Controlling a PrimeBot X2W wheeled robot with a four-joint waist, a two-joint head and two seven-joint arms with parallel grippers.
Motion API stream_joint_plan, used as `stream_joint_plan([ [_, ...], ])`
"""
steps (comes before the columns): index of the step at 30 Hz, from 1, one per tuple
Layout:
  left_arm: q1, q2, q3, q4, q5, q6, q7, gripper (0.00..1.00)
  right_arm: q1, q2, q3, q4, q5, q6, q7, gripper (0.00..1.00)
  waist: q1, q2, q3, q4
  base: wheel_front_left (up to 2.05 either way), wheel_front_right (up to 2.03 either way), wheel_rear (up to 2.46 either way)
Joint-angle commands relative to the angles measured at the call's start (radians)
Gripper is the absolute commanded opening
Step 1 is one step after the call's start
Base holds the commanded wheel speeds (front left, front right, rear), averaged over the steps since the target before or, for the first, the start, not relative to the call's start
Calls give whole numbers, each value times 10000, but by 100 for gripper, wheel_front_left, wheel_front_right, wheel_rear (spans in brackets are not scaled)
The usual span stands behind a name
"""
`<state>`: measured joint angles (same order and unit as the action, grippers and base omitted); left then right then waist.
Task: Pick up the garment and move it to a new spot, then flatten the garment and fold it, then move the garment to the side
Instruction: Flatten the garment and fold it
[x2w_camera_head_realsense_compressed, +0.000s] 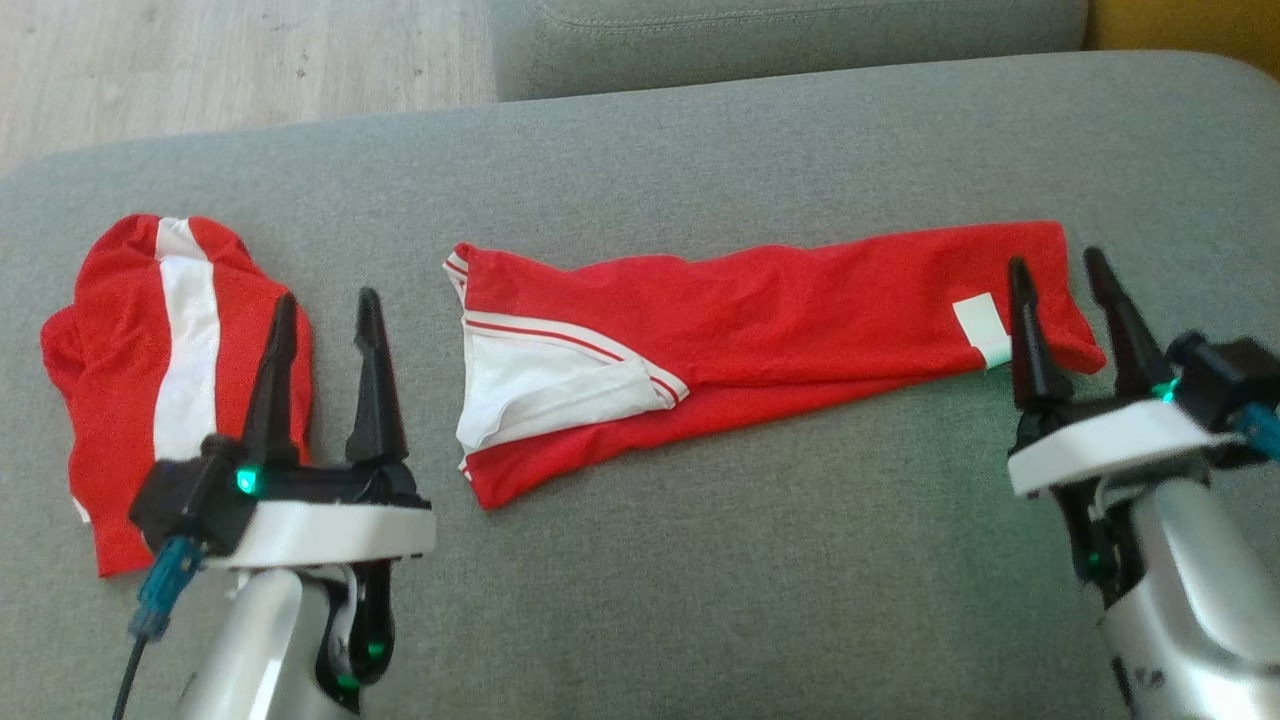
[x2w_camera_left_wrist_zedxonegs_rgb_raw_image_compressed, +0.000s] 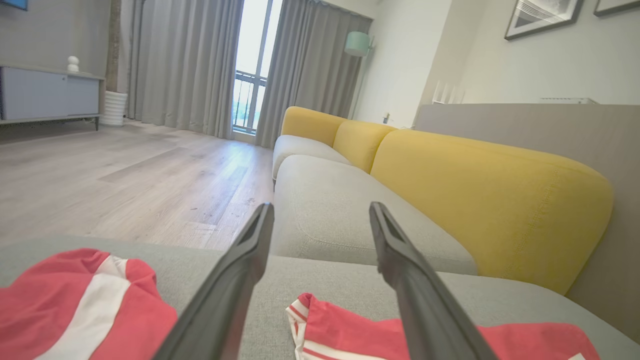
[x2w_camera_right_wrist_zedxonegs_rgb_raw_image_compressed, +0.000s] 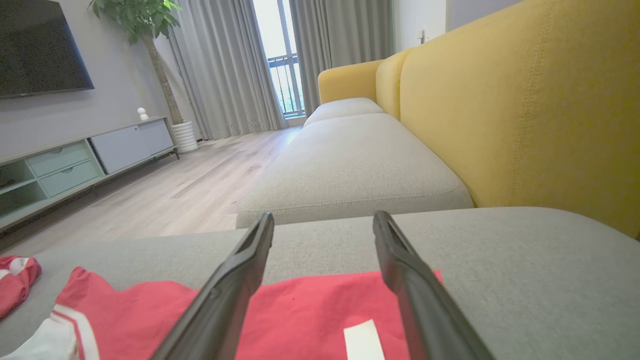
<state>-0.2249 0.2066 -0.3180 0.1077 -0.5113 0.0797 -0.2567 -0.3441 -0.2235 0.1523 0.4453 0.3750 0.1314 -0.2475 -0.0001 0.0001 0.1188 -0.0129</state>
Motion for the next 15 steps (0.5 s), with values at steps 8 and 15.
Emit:
stream_joint_plan([
  [8, 183, -895, 1687, 92, 1144, -1161, -50, 100, 612, 456, -459, -1019, -880, -7, 114, 100, 1, -1, 128, 27, 0, 0, 0],
  [15, -72, -1198, 1748, 457, 1729, -1519, -51, 100, 310, 527, -1286, -980, -1381, -7, 721, 100, 1, -1, 609, 137, 0, 0, 0],
])
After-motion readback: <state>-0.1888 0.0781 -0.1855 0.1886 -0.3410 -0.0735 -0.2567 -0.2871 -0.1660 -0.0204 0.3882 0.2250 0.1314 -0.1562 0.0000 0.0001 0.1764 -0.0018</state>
